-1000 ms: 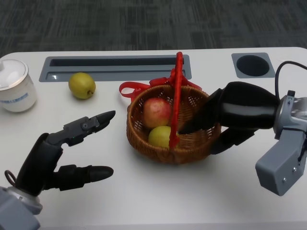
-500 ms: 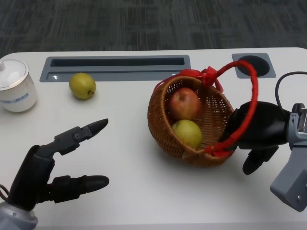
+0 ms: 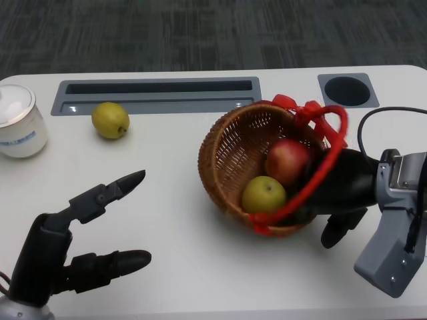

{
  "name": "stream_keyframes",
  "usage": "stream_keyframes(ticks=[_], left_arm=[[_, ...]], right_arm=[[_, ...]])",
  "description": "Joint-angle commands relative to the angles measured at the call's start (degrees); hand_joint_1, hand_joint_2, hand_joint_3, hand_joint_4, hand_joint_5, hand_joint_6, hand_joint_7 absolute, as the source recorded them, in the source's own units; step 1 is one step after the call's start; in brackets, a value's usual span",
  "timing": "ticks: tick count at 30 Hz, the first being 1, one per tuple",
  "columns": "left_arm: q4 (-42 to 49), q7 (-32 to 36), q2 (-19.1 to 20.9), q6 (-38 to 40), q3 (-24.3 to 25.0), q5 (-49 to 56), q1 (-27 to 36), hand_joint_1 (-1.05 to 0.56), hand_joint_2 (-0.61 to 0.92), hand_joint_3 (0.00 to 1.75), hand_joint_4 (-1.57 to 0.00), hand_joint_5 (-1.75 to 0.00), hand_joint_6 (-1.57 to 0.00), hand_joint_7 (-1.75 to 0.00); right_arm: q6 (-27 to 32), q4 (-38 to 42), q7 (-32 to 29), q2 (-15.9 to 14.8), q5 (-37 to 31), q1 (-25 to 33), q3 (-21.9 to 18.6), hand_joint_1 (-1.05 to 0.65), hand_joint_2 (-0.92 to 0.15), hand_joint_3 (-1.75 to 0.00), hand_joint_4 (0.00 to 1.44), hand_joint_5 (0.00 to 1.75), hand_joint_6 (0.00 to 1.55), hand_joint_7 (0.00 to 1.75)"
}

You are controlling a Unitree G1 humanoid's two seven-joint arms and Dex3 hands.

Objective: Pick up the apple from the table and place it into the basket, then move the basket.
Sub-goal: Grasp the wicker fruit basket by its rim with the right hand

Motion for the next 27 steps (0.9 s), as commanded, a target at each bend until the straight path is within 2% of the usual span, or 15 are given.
stream_keyframes(ticks=[1, 6, 15, 20, 27], left_arm=[[0.0, 1.8, 0.4, -1.4, 1.3, 1.3, 0.3, -0.56, 0.76, 0.00, -0.67, -0.02, -0.65, -0.01], [0.3, 3.1, 0.0, -1.4, 1.6, 2.2, 0.0, -0.55, 0.75, 0.00, -0.69, -0.02, -0.67, -0.02], [0.2, 4.9, -1.1, -2.4, 1.7, 3.3, 0.5, -0.52, 0.74, 0.00, -0.72, -0.02, -0.71, -0.02], [-0.4, 6.5, -1.8, -3.0, 2.2, 3.9, 1.3, -0.52, 0.73, 0.00, -0.73, -0.02, -0.72, -0.02], [-0.4, 7.2, -1.9, -3.2, 2.5, 3.5, 2.1, -0.51, 0.73, 0.00, -0.74, -0.02, -0.73, -0.01]], right_arm=[[0.3, -0.2, -1.3, 1.8, 0.6, -2.5, 0.3, -0.83, -0.92, -0.10, 0.85, 0.02, 0.73, 0.02], [0.1, 0.0, -3.5, 3.7, 0.9, -4.3, 0.6, -0.77, -0.92, -0.13, 0.88, 0.03, 0.76, 0.02], [1.7, 1.2, -2.0, 5.4, 3.9, -6.3, -1.6, -0.38, -0.90, -0.01, 0.95, 0.03, 0.82, 0.03], [0.8, 1.8, 4.0, 5.6, 8.9, -5.7, -5.4, -0.15, -0.88, 0.00, 1.01, 0.05, 0.93, 0.05], [1.7, 2.3, 18.0, 5.8, 19.9, -3.1, -14.6, -0.19, -0.92, -0.05, 1.04, 0.04, 0.95, 0.03]])
